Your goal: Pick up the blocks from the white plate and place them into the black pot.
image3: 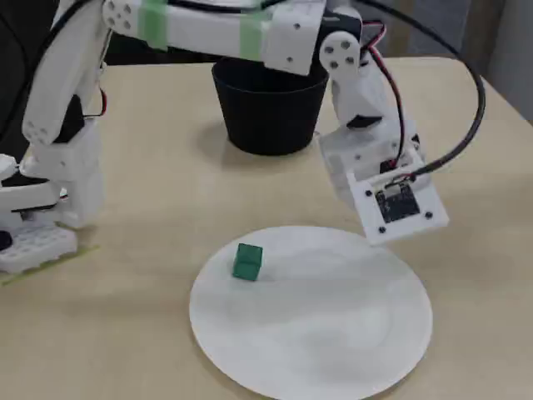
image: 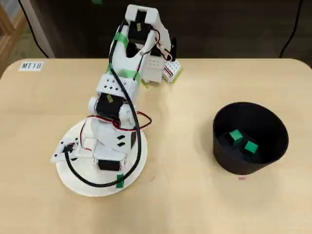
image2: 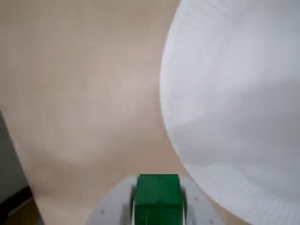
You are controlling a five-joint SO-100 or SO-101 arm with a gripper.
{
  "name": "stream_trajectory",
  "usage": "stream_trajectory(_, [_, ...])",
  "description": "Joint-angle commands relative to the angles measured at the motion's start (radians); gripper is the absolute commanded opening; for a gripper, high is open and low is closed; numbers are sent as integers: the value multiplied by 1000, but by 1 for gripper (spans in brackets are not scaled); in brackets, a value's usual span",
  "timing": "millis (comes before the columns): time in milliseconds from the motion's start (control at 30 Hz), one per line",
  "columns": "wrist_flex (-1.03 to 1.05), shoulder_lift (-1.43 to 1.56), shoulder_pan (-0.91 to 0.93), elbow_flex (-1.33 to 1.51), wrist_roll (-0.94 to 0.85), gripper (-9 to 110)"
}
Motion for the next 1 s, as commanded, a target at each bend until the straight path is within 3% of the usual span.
stream_trajectory(0, [-12, 115, -14, -51, 15, -2])
stream_trajectory(300, [37, 337, -166, -18, 104, -2])
stream_trajectory(667, [12, 762, -703, 431, 376, -2])
stream_trajectory(967, [-46, 680, -908, 499, 339, -2])
